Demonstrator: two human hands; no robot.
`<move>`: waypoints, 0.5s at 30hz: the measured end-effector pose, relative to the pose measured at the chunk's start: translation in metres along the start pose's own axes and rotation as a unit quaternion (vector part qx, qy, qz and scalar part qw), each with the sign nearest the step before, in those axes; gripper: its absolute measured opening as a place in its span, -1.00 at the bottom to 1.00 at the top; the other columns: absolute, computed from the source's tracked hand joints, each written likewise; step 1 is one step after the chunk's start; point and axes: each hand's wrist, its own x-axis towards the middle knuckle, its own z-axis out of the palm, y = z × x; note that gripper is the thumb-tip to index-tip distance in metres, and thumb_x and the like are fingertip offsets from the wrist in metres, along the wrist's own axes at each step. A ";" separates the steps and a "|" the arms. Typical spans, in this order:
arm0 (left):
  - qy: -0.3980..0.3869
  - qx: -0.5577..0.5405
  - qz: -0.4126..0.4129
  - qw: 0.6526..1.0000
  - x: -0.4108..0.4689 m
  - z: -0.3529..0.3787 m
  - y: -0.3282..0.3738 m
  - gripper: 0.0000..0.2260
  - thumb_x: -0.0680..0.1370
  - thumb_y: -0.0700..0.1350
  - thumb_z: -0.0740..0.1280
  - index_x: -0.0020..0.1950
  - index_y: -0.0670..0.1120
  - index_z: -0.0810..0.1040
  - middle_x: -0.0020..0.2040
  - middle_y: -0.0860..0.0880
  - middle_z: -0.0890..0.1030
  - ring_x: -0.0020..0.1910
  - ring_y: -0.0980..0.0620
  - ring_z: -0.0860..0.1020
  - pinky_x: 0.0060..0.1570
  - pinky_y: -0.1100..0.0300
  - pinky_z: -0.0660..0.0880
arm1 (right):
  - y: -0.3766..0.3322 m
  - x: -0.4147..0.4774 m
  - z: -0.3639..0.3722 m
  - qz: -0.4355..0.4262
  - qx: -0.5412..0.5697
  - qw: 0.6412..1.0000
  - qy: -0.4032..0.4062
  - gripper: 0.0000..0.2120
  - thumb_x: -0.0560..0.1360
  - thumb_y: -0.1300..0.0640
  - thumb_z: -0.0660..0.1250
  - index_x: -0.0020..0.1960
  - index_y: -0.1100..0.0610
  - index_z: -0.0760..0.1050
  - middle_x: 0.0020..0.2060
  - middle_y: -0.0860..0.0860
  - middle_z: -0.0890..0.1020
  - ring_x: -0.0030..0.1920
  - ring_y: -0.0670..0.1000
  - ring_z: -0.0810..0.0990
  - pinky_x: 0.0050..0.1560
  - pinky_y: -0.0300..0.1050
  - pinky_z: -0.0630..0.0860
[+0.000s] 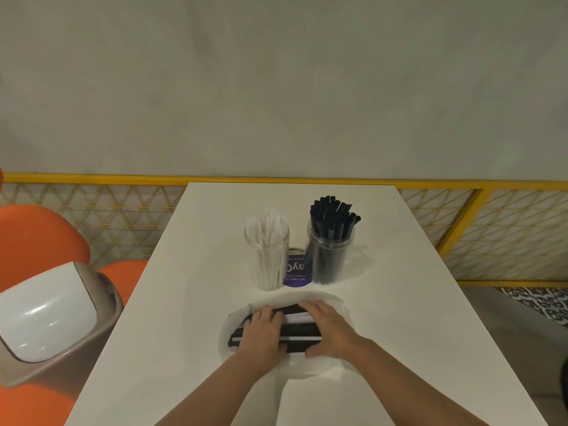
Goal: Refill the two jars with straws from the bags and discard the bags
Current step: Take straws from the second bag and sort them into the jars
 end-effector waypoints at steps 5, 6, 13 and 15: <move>-0.016 -0.045 -0.015 0.999 0.004 0.003 -0.009 -0.59 0.48 0.16 0.30 0.27 0.04 0.43 0.45 -0.03 0.18 0.43 -0.04 0.18 0.43 0.06 0.20 | 0.005 0.000 0.007 0.005 -0.027 0.999 0.031 -0.05 0.31 -0.03 0.52 0.49 -0.06 -0.01 0.44 -0.06 0.17 0.41 0.01 0.20 0.43 -0.04 0.21; -0.023 -0.066 -0.014 0.997 0.005 0.003 -0.010 -0.61 0.49 0.16 0.30 0.26 0.03 0.42 0.44 -0.03 0.22 0.41 -0.03 0.22 0.40 0.09 0.26 | 0.004 0.000 0.008 0.002 -0.025 0.999 0.033 -0.05 0.31 -0.02 0.52 0.49 -0.06 0.00 0.44 -0.06 0.18 0.41 0.02 0.21 0.43 -0.04 0.21; -0.067 -0.140 -0.021 0.988 0.009 -0.002 -0.014 -0.55 0.52 0.03 0.31 0.36 -0.03 0.32 0.32 -0.02 0.45 0.27 0.00 0.42 0.29 0.17 0.35 | 0.003 -0.002 0.009 0.003 0.002 0.999 0.042 -0.02 0.29 0.01 0.54 0.49 -0.04 -0.02 0.44 -0.03 0.14 0.41 0.01 0.21 0.41 -0.09 0.25; -0.090 -0.131 -0.009 0.987 0.006 -0.003 -0.016 -0.70 0.54 -0.03 0.28 0.25 -0.05 0.41 0.23 -0.05 0.52 0.18 -0.01 0.49 0.18 0.21 0.40 | 0.003 -0.004 0.008 0.005 0.015 0.999 0.032 -0.04 0.30 0.02 0.53 0.49 -0.02 0.00 0.44 -0.03 0.15 0.41 0.00 0.22 0.40 -0.10 0.27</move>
